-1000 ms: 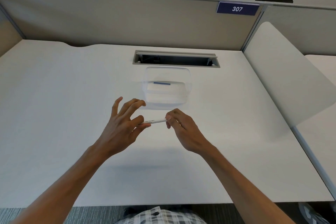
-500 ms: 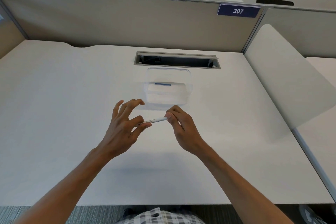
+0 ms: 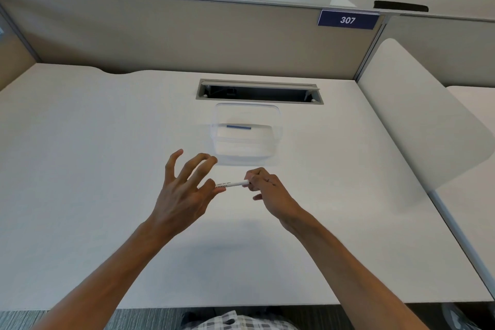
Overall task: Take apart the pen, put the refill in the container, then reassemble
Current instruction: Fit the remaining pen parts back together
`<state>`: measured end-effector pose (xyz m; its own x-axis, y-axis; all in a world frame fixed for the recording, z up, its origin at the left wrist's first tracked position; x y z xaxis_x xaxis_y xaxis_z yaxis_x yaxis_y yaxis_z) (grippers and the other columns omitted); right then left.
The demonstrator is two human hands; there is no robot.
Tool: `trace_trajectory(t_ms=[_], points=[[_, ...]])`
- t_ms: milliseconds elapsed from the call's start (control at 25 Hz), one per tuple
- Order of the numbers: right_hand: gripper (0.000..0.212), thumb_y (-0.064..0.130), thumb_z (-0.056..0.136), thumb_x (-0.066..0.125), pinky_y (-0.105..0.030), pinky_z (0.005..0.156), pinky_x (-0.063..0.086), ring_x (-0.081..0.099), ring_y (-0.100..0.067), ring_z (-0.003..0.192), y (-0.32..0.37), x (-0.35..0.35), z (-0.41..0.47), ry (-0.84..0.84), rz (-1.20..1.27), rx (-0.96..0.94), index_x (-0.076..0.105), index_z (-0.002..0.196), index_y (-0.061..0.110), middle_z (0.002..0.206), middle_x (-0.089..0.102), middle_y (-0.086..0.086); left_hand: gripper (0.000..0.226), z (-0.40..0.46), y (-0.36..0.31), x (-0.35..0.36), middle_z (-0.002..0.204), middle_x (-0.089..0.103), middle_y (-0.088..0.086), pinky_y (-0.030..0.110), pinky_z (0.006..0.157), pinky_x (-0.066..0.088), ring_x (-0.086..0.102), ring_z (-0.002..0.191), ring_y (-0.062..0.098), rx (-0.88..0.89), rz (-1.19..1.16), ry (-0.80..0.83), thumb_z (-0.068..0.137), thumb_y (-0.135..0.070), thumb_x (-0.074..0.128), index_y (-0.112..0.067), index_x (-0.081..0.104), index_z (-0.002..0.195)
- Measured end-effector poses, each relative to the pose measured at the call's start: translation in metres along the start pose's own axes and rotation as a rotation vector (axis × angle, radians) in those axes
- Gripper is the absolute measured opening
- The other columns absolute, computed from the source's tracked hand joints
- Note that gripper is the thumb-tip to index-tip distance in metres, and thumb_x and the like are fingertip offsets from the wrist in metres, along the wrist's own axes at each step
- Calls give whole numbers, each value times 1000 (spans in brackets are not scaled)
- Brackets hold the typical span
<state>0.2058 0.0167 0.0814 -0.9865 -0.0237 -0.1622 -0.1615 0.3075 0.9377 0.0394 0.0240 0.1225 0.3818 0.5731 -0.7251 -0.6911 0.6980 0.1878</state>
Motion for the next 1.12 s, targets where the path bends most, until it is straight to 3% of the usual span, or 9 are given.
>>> trace_trajectory(t_ms=[160,240,320,480,680,920,1120], points=[[22,24,103,43,-21,75,44,58,3,85,-5,2,-1,-27,26,64,62,101,13,97,67,0,36,1,4,3,127,59,17,61,109,25,49,125,31,-41,-64,77,96,-36,54,-10,64,74],[23,24,103,46,-18,66,41,56,6,68,1,0,-4,-98,-7,-30,60,90,13,86,63,3,38,3,8,6,132,57,16,62,111,23,47,129,31,-74,-120,131,97,-39,51,-11,64,75],[29,28,102,47,-22,62,35,49,-1,58,8,-3,-6,-169,-123,-180,54,78,17,77,56,9,40,3,11,7,135,55,14,62,111,23,45,133,31,-104,-176,161,98,-40,49,-11,64,75],[34,46,101,40,-34,68,43,53,-16,73,15,-7,-11,-240,-368,-402,53,80,21,89,51,8,39,2,14,8,136,53,11,59,112,23,41,136,26,-171,-311,181,97,-41,49,-13,62,74],[21,31,104,42,-35,71,44,52,-18,80,22,-3,-16,-163,-415,-507,51,88,23,95,53,10,39,0,18,11,137,51,9,53,114,21,42,135,24,-232,-411,192,97,-41,48,-14,62,74],[22,19,103,40,-22,66,33,44,-12,73,22,0,-13,-104,-286,-511,54,88,11,91,50,4,39,1,14,12,138,48,14,55,111,27,42,131,29,-228,-465,202,98,-39,48,-11,64,77],[27,26,97,43,-15,72,38,51,-4,80,15,0,-8,-68,-36,-374,58,86,7,92,56,-3,36,0,12,13,136,50,16,55,112,26,44,131,31,-211,-394,182,98,-37,50,-10,64,78]])
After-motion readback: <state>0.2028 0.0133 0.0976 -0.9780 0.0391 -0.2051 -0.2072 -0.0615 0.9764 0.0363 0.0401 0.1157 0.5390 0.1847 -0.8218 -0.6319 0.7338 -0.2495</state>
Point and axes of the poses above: each hand's wrist, its own z-axis towards the middle knuckle, its own x-axis out of the palm, y = z × x, the point moved 7 cm from there along z, towards the middle knuckle
